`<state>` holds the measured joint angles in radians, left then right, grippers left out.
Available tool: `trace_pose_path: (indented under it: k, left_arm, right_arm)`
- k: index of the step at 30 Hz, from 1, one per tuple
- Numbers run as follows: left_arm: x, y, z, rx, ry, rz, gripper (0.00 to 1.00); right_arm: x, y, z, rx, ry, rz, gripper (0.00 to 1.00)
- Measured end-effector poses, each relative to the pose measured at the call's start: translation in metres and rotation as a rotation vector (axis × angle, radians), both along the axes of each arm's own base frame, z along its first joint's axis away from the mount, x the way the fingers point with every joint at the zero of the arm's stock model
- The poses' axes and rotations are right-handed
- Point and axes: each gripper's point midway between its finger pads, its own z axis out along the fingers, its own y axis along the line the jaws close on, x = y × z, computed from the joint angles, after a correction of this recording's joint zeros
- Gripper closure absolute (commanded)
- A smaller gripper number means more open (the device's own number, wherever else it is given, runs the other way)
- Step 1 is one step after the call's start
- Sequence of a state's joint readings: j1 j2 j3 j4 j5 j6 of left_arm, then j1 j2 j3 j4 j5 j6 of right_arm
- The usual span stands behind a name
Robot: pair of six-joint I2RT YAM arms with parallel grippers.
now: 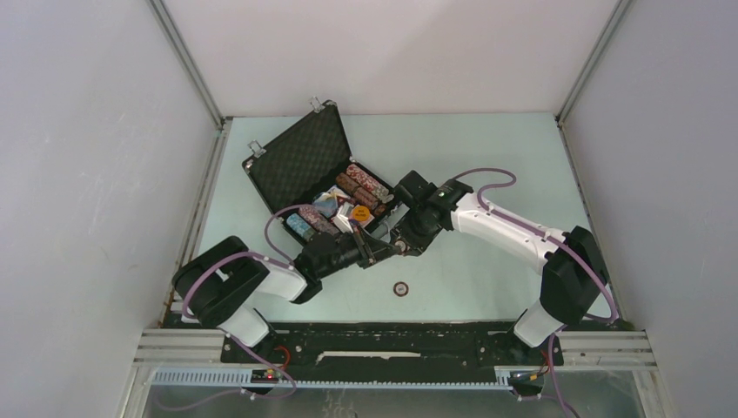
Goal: Pack up texas hold em set
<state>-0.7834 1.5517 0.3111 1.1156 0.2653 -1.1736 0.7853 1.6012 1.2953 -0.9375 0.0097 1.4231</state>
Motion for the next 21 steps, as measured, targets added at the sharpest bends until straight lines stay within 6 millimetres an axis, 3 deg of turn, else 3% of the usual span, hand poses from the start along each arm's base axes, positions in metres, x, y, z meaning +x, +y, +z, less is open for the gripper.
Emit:
trace_pose_path:
  k: [1,7,8,13,17,21]
  left_arm:
    - [0.000,0.000,0.000,-0.001,0.005,0.002,1.00]
    - [0.001,0.003,0.000,0.030,0.006,0.013,1.00]
    - [0.000,0.004,0.000,0.045,0.000,0.014,1.00]
    - [-0.004,0.018,-0.005,0.184,-0.038,0.022,1.00]
    - [0.005,0.030,0.005,0.338,-0.091,0.041,1.00]
    - [0.033,0.043,0.039,0.524,-0.185,0.093,1.00]
  right_arm:
    - [0.000,0.000,0.000,0.000,-0.001,0.000,0.75]
    - [0.002,0.001,0.000,-0.001,-0.016,0.006,0.22]
    - [0.003,0.000,0.000,-0.008,-0.024,0.013,0.17]
    - [0.022,-0.018,0.016,-0.022,-0.135,0.120,0.13]
    - [0.047,-0.050,0.064,-0.012,-0.369,0.261,0.12]
    - [0.042,-0.086,0.114,-0.056,-0.621,0.385,0.12]
